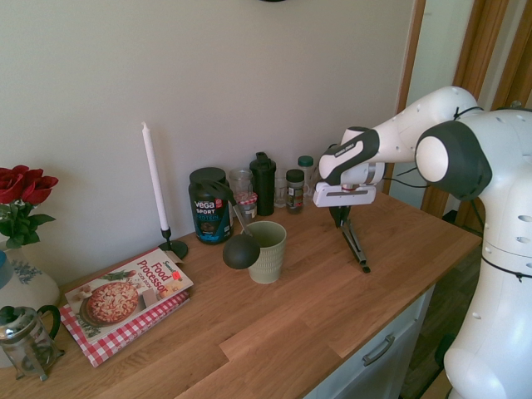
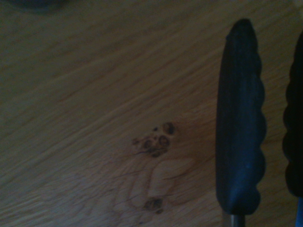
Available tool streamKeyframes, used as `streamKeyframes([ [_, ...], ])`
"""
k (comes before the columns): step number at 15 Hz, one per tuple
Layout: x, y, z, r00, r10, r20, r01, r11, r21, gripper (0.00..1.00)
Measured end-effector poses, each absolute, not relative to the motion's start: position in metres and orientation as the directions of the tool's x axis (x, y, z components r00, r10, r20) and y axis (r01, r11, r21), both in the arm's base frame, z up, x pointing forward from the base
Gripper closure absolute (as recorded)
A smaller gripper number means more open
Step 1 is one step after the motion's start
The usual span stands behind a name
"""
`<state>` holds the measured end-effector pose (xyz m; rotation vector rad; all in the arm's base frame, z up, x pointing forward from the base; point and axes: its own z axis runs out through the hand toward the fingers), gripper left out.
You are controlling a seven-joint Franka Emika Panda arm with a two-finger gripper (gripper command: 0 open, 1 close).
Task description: Put the tongs back in the holder
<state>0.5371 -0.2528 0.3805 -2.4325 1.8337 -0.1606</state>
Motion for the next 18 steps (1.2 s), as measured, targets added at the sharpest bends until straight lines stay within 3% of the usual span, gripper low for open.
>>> streamKeyframes([
  [11,0.508,-0.201,0.552,0.379,-0.923,0.058,-0.89,-0.381,-0.249,1.0],
  [18,0.504,-0.07,0.677,0.532,-0.831,0.16,-0.771,-0.554,-0.314,1.0],
])
